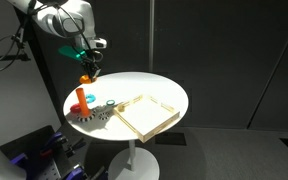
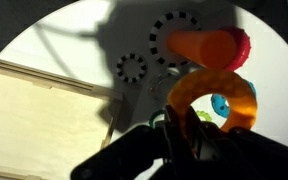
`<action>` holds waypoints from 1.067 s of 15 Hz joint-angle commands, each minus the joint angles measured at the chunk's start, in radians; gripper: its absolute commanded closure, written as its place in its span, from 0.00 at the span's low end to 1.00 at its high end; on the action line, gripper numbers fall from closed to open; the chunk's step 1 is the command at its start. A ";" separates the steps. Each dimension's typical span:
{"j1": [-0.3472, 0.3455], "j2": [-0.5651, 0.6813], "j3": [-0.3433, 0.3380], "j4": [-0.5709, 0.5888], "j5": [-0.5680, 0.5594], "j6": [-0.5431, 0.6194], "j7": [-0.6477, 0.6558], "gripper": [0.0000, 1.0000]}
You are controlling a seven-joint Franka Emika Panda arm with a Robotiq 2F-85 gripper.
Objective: Pick up the orange ring and put it on the ring holder
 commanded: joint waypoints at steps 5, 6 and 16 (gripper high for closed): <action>0.005 -0.051 0.012 -0.014 0.003 -0.121 -0.038 0.95; 0.005 -0.048 0.013 -0.019 0.003 -0.122 -0.038 0.95; 0.014 -0.061 0.027 -0.085 0.003 -0.121 -0.046 0.95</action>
